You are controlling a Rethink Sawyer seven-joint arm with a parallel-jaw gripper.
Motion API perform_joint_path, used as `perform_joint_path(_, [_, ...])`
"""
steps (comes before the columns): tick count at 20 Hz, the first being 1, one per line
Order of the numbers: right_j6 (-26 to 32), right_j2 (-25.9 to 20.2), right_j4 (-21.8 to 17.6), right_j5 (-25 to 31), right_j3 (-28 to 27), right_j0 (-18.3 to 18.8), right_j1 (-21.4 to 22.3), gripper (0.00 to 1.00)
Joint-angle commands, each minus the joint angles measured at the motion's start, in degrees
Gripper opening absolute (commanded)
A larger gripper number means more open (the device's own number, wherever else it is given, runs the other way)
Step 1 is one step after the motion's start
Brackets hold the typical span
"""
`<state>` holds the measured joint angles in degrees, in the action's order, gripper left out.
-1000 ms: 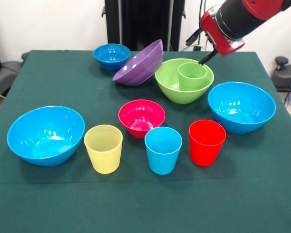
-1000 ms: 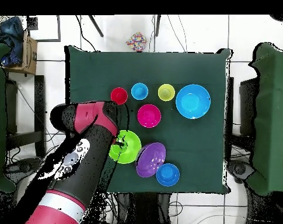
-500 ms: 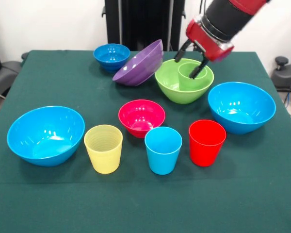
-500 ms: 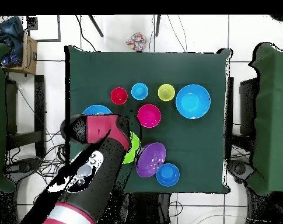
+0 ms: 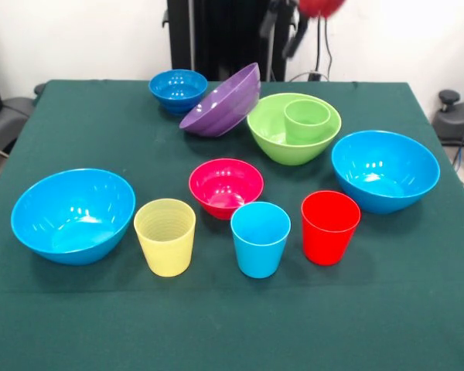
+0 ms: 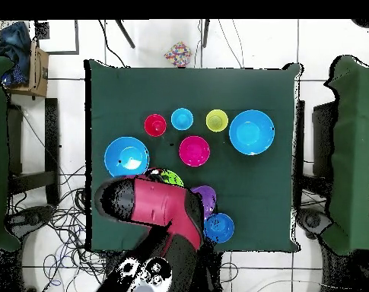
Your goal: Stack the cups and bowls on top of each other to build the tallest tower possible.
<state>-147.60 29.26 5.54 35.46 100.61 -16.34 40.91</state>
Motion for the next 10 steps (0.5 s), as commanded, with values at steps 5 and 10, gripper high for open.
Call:
perform_joint_path(5, [0.02, -3.5, 0.54, 19.69, -0.29, -0.41, 17.64, 1.0])
perform_joint_path(10, [-3.22, -3.83, 4.47, 21.14, 2.7, -1.3, 24.54, 1.0])
